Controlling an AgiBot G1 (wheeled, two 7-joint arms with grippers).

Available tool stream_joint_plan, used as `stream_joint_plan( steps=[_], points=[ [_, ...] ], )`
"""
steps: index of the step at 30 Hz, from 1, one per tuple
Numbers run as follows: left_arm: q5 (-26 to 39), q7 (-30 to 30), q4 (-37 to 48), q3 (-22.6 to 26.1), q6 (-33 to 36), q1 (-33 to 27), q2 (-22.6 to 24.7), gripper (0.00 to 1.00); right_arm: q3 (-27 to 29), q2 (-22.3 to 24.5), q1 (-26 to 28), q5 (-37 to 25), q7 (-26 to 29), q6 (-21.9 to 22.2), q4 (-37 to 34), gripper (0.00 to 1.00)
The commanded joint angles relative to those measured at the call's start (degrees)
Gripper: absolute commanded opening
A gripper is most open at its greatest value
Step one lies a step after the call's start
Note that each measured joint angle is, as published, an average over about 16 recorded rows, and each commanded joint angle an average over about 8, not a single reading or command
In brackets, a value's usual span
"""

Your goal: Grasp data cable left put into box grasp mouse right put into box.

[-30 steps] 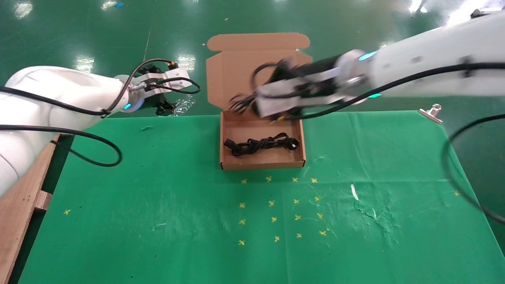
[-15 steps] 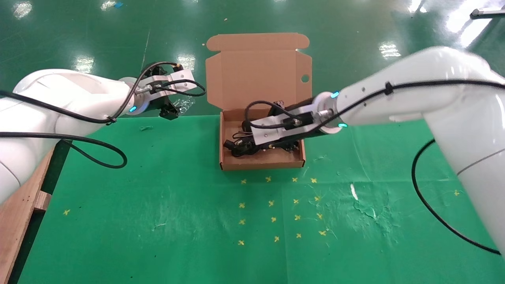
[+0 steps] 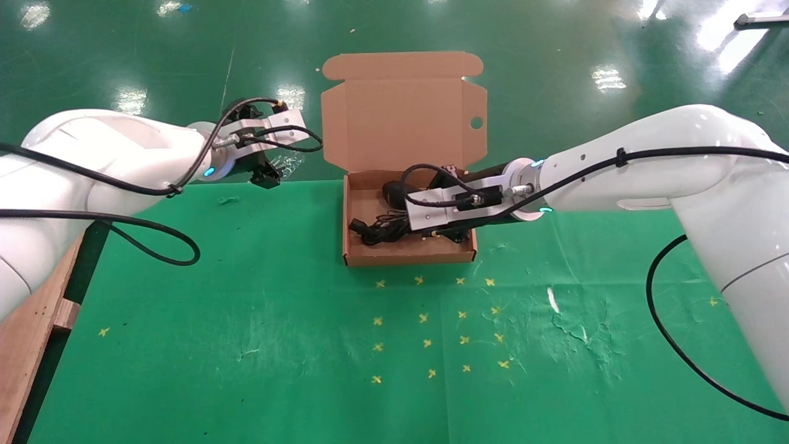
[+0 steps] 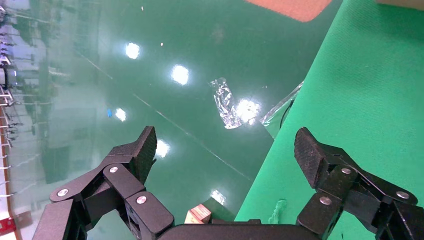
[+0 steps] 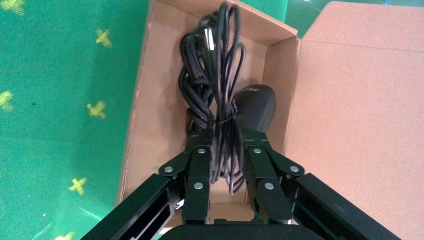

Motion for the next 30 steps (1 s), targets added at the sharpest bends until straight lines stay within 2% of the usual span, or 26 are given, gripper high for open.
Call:
stream_joint_plan(
  steps=[1,11,30],
  points=[
    [-0.1,0.0,0.0,0.0,0.0,0.0,0.0,1.0,-0.1,0.0,0.1,-0.1,0.1,-0.2,0.3,1.0],
    [-0.3,0.2,0.1,0.0,0.0,0.0,0.1,1.0,0.6,1.4,-0.5,1.8,1.2,-1.6,2.1,1.0],
    [-0.3,0.2,0.1,0.0,0.0,0.0,0.1,1.0,8.7,13.6,-9.9,22.8,9.1,-9.9,12.3,1.0]
  ],
)
